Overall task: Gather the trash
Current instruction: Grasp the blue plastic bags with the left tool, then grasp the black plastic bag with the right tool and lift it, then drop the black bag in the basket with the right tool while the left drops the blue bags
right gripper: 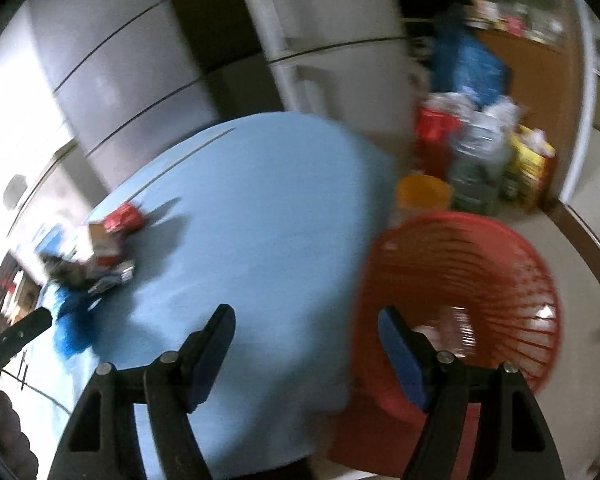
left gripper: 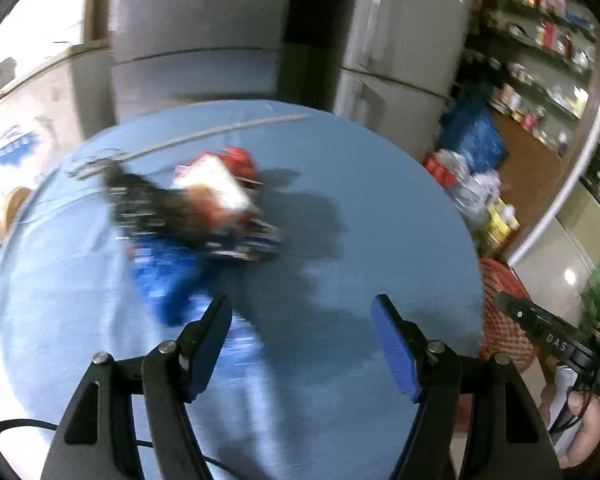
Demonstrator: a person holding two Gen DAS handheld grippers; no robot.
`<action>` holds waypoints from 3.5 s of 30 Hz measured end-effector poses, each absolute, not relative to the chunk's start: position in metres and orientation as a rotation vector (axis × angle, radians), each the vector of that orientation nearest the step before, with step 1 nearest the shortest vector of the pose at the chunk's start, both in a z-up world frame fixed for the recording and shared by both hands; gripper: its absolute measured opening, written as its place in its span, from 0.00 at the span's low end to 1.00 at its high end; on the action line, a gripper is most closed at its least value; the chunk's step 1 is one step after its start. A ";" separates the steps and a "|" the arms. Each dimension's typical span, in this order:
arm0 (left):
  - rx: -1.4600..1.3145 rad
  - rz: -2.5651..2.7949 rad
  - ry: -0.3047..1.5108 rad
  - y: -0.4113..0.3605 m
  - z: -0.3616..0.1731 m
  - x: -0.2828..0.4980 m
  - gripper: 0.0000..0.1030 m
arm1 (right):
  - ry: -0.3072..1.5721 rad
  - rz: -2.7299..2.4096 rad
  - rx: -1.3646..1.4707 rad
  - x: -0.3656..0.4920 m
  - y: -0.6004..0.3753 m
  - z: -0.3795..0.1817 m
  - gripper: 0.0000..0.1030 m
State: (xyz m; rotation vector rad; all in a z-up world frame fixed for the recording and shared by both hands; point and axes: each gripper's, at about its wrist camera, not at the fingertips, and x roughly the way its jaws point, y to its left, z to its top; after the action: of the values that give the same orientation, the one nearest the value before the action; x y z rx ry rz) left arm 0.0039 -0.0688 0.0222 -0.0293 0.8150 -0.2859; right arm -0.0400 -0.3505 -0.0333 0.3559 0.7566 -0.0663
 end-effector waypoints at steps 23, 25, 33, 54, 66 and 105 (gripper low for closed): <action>-0.148 -0.019 0.933 0.007 -0.046 0.085 0.50 | 0.776 0.096 0.255 -0.010 -0.272 -0.018 0.75; -0.154 -0.012 0.929 0.018 -0.045 0.074 0.50 | 0.769 0.134 0.235 -0.003 -0.260 -0.012 0.75; -0.158 0.052 0.902 0.061 -0.034 0.033 0.50 | 0.747 0.377 0.139 0.041 -0.173 0.009 0.75; -0.215 0.107 0.898 0.101 -0.041 0.034 0.50 | 0.881 0.398 0.182 0.128 -0.059 -0.037 0.74; -0.181 0.094 0.882 0.089 -0.036 0.033 0.50 | 0.837 0.406 0.296 0.098 -0.111 -0.029 0.37; 0.060 -0.122 0.872 -0.051 -0.018 0.027 0.50 | 0.734 0.092 0.576 -0.021 -0.321 -0.039 0.37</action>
State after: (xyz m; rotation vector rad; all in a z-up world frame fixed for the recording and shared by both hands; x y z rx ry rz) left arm 0.0269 -0.0507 -0.0180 0.0601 0.8716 -0.1222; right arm -0.0209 -0.3208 -0.0386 0.5765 0.7344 0.0919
